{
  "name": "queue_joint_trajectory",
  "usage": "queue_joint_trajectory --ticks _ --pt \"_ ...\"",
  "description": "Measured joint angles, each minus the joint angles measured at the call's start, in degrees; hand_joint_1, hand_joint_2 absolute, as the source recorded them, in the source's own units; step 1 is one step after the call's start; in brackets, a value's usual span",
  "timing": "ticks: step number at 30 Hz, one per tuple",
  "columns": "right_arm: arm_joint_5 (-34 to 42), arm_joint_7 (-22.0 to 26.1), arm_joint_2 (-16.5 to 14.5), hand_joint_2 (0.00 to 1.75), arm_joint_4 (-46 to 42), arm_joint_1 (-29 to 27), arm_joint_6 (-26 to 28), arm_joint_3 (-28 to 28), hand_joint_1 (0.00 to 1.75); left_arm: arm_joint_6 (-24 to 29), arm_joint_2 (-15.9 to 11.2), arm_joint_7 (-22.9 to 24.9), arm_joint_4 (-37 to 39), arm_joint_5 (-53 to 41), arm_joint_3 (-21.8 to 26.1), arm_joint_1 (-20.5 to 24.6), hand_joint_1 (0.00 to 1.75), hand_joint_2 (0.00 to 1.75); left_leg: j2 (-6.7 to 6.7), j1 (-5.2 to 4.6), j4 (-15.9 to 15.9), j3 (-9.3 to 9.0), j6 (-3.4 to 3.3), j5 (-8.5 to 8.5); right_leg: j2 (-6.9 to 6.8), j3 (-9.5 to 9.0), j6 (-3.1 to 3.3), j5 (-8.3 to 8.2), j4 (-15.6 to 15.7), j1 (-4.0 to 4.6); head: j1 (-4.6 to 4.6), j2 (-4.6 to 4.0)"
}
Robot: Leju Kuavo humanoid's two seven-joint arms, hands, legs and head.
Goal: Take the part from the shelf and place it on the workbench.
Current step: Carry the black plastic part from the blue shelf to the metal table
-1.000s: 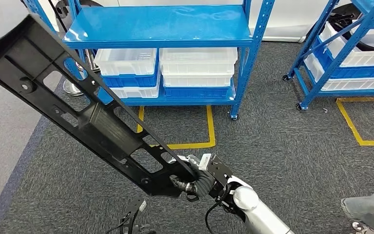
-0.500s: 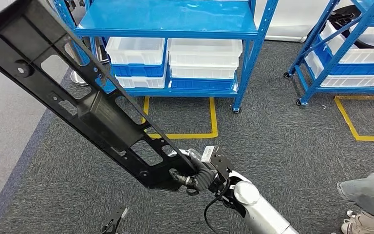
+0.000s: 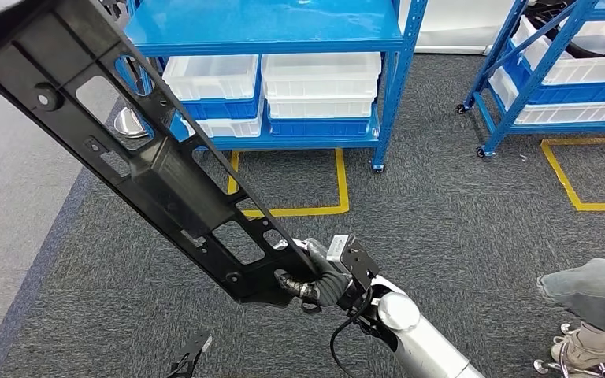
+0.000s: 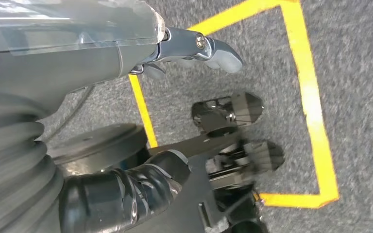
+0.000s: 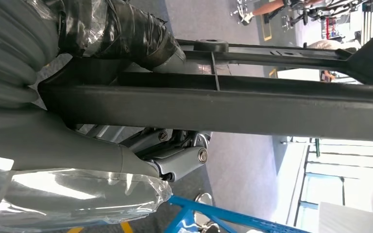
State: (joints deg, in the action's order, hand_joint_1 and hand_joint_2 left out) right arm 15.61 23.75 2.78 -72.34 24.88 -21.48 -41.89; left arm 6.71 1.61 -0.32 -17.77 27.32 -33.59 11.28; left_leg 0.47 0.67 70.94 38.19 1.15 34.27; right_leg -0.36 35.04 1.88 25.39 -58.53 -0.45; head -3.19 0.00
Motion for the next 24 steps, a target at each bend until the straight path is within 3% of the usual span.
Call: queue_joint_trajectory --ticks 1,2,3,5,7,11,13,15,16,17,18,19,21,23,24 --pt "-0.03 0.03 0.0 1.75 0.01 -0.11 0.07 -0.01 1.75 -0.02 0.02 0.02 0.14 -0.08 0.0 -0.01 0.0 1.75 0.0 0.01 2.54 1.04 0.05 0.73 0.01 0.27 0.07 -0.14 -0.09 0.11 0.0 0.0" --pt "-0.05 0.04 0.0 1.75 0.01 -0.24 0.15 -0.01 1.75 -0.04 0.03 0.06 0.26 -0.19 0.0 0.0 0.0 1.75 0.0 0.0 3.04 1.1 -0.02 0.38 0.04 0.49 0.08 -0.25 -0.18 0.22 0.0 0.0" --pt "-0.08 0.05 0.0 1.75 0.01 -0.35 0.23 -0.01 1.75 -0.04 0.03 0.1 0.36 -0.33 0.0 0.03 0.0 1.75 0.0 -0.02 1.11 -0.05 -0.21 -1.01 0.06 0.62 0.05 -0.35 -0.26 0.33 0.0 0.0" --pt "-0.1 0.08 0.0 1.75 -0.07 -0.46 0.39 0.0 1.75 -0.04 0.02 0.18 0.49 -0.58 0.0 0.23 0.0 1.75 -0.01 -0.19 -6.72 -4.3 -0.94 -4.4 0.09 0.72 -0.14 -0.54 -0.38 0.58 -0.01 0.0" --pt "-0.41 0.26 0.02 1.75 -0.26 -0.46 0.7 0.01 1.75 -0.04 -0.01 0.24 0.61 -0.9 0.0 0.51 0.0 1.75 0.0 -0.49 -12.23 -6.9 -1.59 -5.96 0.01 0.91 -0.56 -0.82 -0.47 0.78 -0.02 0.0" --pt "-2.53 0.89 0.08 1.75 -0.82 -0.55 1.76 0.01 1.75 -0.05 0.11 0.35 0.81 -1.63 0.0 0.67 0.0 1.75 -0.33 -0.4 -13.76 -6.99 -2.55 -7.0 -0.32 1.3 -1.78 -0.82 -0.74 0.73 -0.02 0.0" --pt "-3.09 1.1 0.19 1.75 -1.04 -0.6 2.08 0.01 1.75 -0.06 0.25 0.34 0.84 -1.79 0.0 0.76 0.0 1.75 -0.63 -0.01 -14.34 -6.87 -3.2 -7.91 -0.08 3.01 -2.39 2.22 -4.79 0.61 -0.06 0.0" --pt "-3.42 1.18 0.34 1.75 -1.12 -0.84 2.28 0.01 1.75 -0.41 0.29 0.07 0.85 -2.03 -0.01 0.76 0.0 1.75 -1.06 -0.03 -14.29 -6.29 -3.46 -8.31 0.1 6.1 -2.82 6.39 -12.29 0.27 -0.07 0.0" --pt "-3.81 1.17 0.45 1.75 -1.13 -1.1 2.53 0.02 1.75 -0.84 0.35 -0.24 0.74 -2.34 -0.07 0.67 0.0 1.75 -1.38 -0.03 -14.21 -6.06 -3.43 -8.41 0.11 7.23 -3.0 7.5 -15.22 0.08 -0.07 0.0" --pt "-4.39 1.17 0.59 1.75 -1.13 -1.5 2.81 0.06 1.75 -1.26 0.44 -0.42 0.25 -2.75 -0.21 0.44 0.0 1.75 -1.78 -0.02 -14.11 -5.9 -3.39 -8.47 0.12 7.43 -3.16 7.51 -16.26 -0.11 -0.06 0.0" --pt "-5.11 1.19 0.76 1.75 -1.15 -1.96 3.02 0.16 1.75 -1.43 0.55 -0.19 -0.83 -3.19 -0.44 0.06 0.0 1.75 -2.29 0.01 -13.97 -5.82 -3.32 -8.48 0.19 6.49 -3.27 6.48 -15.08 -0.31 -0.07 0.0" --pt "-5.76 1.24 0.97 1.75 -1.19 -2.41 3.08 0.32 1.75 -1.13 0.62 0.57 -2.41 -3.51 -0.7 -0.41 0.0 1.75 -2.84 0.05 -13.77 -5.78 -3.21 -8.43 0.45 4.59 -3.34 4.74 -11.88 -0.52 -0.07 0.0" --pt "-6.65 1.55 1.35 1.75 -1.27 -2.98 2.84 0.69 1.75 -0.08 0.72 2.35 -5.68 -3.75 -1.16 -1.29 0.0 1.75 -3.85 0.1 -13.16 -5.43 -2.74 -8.23 2.48 0.5 -3.27 2.1 -4.23 -0.85 -0.07 0.0" --pt "-7.01 1.96 1.58 1.75 -1.37 -3.14 2.45 0.98 1.75 0.17 0.74 2.44 -7.19 -3.54 -1.51 -1.71 0.0 1.75 -4.57 0.12 -12.78 -4.78 -1.96 -8.23 3.81 -0.9 -2.93 1.58 -0.99 -0.81 -0.07 0.0" --pt "-7.09 2.13 1.63 1.75 -1.42 -3.17 2.25 1.06 1.75 0.01 0.75 1.97 -7.43 -3.35 -1.71 -1.82 0.0 1.75 -4.89 0.14 -12.81 -4.55 -1.53 -8.35 3.48 -0.81 -2.68 1.5 -0.94 -0.61 -0.05 0.0"
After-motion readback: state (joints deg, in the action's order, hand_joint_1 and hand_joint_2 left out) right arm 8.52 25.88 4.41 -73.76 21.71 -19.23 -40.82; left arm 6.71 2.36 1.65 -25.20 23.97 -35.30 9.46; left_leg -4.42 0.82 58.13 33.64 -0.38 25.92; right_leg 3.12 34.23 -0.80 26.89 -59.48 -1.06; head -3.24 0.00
